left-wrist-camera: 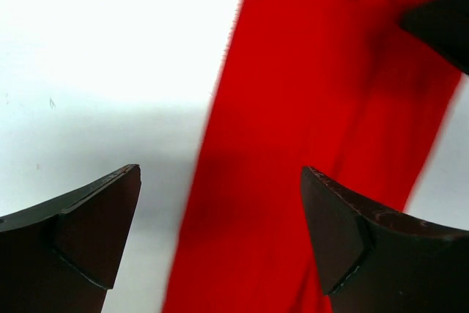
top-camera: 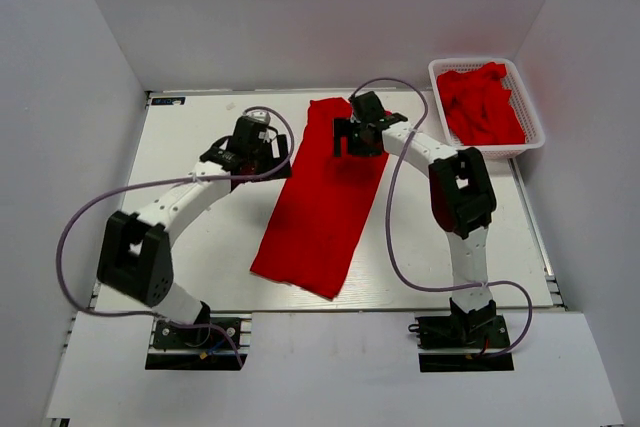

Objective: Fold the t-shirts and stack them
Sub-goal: Rotate the tshirt 90 degrees, then grab the bottom of the folded rectangular tshirt with both arms

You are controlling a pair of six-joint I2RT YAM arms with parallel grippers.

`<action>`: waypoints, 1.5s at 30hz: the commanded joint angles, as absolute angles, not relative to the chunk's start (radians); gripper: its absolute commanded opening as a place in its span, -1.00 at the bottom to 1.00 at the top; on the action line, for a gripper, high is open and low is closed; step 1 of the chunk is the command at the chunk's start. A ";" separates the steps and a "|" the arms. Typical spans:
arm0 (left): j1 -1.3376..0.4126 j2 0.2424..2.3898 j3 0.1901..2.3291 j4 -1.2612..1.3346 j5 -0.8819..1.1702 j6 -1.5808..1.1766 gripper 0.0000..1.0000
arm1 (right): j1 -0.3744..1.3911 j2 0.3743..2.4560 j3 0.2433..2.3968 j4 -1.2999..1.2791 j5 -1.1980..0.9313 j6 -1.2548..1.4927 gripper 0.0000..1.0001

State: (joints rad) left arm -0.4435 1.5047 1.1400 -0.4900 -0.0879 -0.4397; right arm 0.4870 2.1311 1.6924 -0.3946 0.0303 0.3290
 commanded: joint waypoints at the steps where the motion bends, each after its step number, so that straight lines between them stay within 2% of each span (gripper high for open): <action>1: -0.371 1.604 1.173 -0.420 0.021 -0.414 1.00 | 0.470 2.144 1.661 -0.391 0.014 0.345 0.81; 5: -0.316 1.681 1.183 -0.368 0.142 -0.391 1.00 | 0.453 2.220 1.713 -0.409 -0.054 0.345 0.81; 12: -0.281 1.695 1.163 -0.359 0.192 -0.351 1.00 | 0.375 2.402 1.879 -0.449 -0.078 0.367 0.81; 18: -0.281 1.655 1.092 -0.298 0.317 -0.313 1.00 | 0.313 2.574 2.161 -0.388 -0.201 0.267 0.81; 24: -0.299 1.742 1.147 -0.307 0.376 -0.304 1.00 | 0.262 2.590 2.286 -0.302 -0.224 0.140 0.81; 29: -0.299 1.776 1.157 -0.296 0.431 -0.304 1.00 | 0.267 2.390 2.162 -0.270 -0.268 0.005 0.81; 33: -0.299 1.766 1.144 -0.305 0.420 -0.314 1.00 | 0.268 2.215 1.967 -0.284 -0.320 -0.012 0.81; 39: -0.290 1.709 1.062 -0.285 0.434 -0.345 1.00 | 0.294 1.848 1.467 -0.200 -0.452 0.052 0.81; 41: -0.299 1.698 1.036 -0.285 0.420 -0.345 1.00 | 0.322 1.798 1.273 -0.173 -0.459 0.109 0.81; 45: -0.299 1.664 0.962 -0.255 0.442 -0.345 1.00 | 0.370 1.659 1.066 -0.144 -0.521 0.155 0.81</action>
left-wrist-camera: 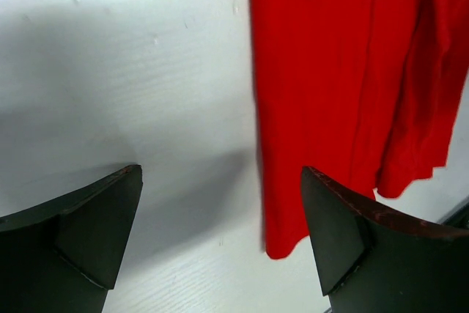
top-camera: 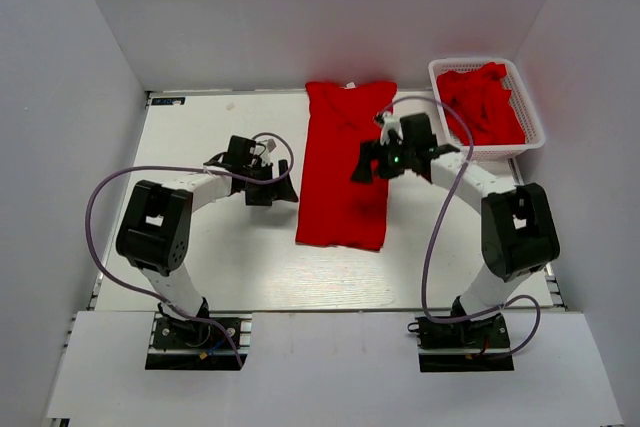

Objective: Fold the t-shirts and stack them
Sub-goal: Grab the bottom of the folded rectangular tshirt with both arms

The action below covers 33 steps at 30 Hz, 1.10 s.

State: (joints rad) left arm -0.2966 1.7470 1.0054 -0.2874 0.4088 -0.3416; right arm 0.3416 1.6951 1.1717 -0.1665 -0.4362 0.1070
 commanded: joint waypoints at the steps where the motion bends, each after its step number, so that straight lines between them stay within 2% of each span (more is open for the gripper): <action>1: -0.299 1.655 0.944 -0.255 0.442 -0.345 1.00 | 0.380 1.651 1.025 -0.150 -0.534 0.167 0.81; 7: -0.299 1.549 0.807 -0.213 0.430 -0.354 1.00 | 0.413 1.606 0.838 -0.071 -0.600 0.213 0.81; 13: -0.299 1.477 0.750 -0.213 0.410 -0.374 1.00 | 0.434 1.629 0.830 -0.054 -0.614 0.224 0.81; 24: -0.299 1.468 0.730 -0.213 0.391 -0.374 1.00 | 0.465 1.611 0.842 -0.084 -0.577 0.222 0.81; 33: -0.299 1.468 0.730 -0.213 0.391 -0.374 1.00 | 0.500 1.640 0.879 -0.051 -0.676 0.248 0.77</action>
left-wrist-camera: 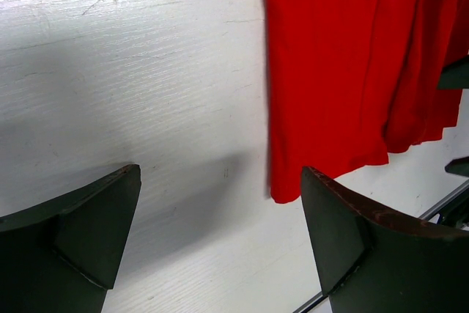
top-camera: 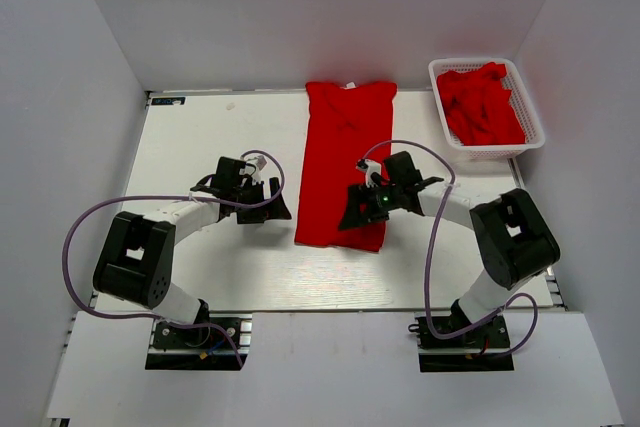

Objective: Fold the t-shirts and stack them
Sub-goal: Grab the bottom of the folded rectangular tshirt with both arms

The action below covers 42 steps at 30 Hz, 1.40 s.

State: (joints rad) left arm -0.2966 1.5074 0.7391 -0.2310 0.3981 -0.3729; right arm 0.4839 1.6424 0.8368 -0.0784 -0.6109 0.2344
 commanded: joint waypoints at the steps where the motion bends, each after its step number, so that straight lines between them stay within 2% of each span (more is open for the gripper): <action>1: -0.299 1.468 0.730 -0.213 0.391 -0.374 1.00 | 0.502 1.641 0.885 -0.046 -0.680 0.250 0.77; 12: -0.299 1.457 0.721 -0.222 0.382 -0.374 1.00 | 0.583 1.729 0.995 -0.043 -0.710 0.268 0.77; 21: -0.299 1.448 0.721 -0.241 0.373 -0.365 1.00 | 0.609 1.694 1.081 -0.133 -0.568 0.249 0.80; 25: -0.299 1.448 0.730 -0.241 0.382 -0.356 1.00 | 0.603 1.623 1.049 -0.164 -0.479 0.259 0.80; 34: -0.318 1.468 0.730 -0.221 0.403 -0.328 1.00 | 0.578 1.393 0.905 -0.291 -0.028 0.414 0.80; 39: -0.365 1.499 0.719 -0.147 0.453 -0.328 1.00 | 0.560 1.342 0.792 -0.339 0.038 0.486 0.80; 42: -0.406 1.508 0.741 -0.158 0.399 -0.328 1.00 | 0.551 1.328 0.750 -0.354 0.029 0.515 0.80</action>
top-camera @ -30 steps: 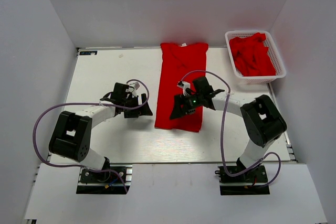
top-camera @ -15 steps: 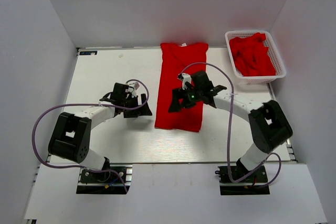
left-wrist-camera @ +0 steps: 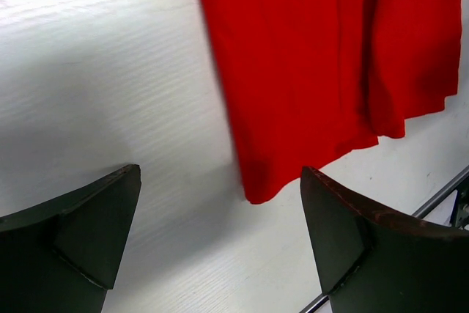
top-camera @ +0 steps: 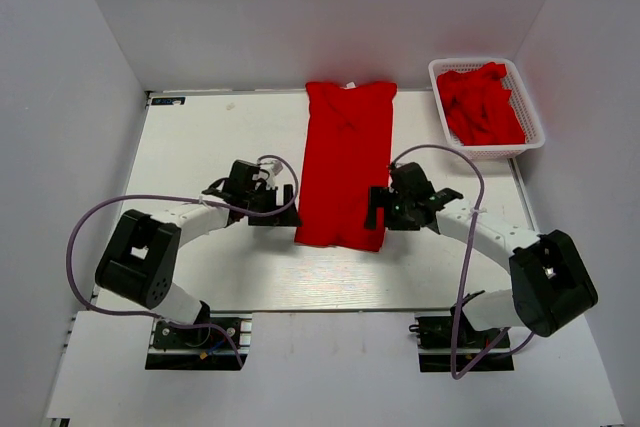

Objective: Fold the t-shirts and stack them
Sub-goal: Grab the bottom of the folded rectangular tshirt with both arms

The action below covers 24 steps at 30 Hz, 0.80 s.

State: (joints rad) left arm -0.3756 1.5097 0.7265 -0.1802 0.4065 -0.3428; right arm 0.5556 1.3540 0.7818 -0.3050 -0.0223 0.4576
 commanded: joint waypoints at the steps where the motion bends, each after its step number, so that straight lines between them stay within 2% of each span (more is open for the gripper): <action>1: -0.429 1.517 0.741 -0.169 0.375 -0.328 1.00 | 0.551 1.328 0.743 -0.351 0.011 0.520 0.80; 9: -0.509 1.581 0.762 -0.210 0.258 -0.339 1.00 | 0.548 1.364 0.692 -0.296 -0.106 0.554 0.70; 12: -0.535 1.606 0.772 -0.221 0.230 -0.350 0.89 | 0.548 1.377 0.681 -0.287 -0.113 0.566 0.60; 13: -0.548 1.618 0.781 -0.235 0.230 -0.350 0.82 | 0.548 1.382 0.681 -0.288 -0.112 0.569 0.48; 16: -0.571 1.618 0.781 -0.256 0.178 -0.362 0.73 | 0.545 1.387 0.672 -0.287 -0.118 0.578 0.38; 21: -0.601 1.618 0.721 -0.256 0.177 -0.383 0.65 | 0.546 1.411 0.646 -0.269 -0.109 0.614 -0.08; 22: -0.601 1.618 0.712 -0.256 0.176 -0.383 0.61 | 0.543 1.411 0.643 -0.264 -0.109 0.615 -0.19; 23: -0.610 1.618 0.703 -0.246 0.166 -0.397 0.61 | 0.545 1.413 0.632 -0.262 -0.106 0.620 -0.42; 24: -0.611 1.618 0.690 -0.236 0.166 -0.406 0.54 | 0.545 1.413 0.627 -0.255 -0.095 0.621 -0.52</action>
State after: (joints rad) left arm -0.5915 1.5772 0.7677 -0.1375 0.1841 -0.3721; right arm 0.5495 1.4036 0.6502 -0.2806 -0.1066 0.5976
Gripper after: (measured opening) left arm 0.784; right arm 0.273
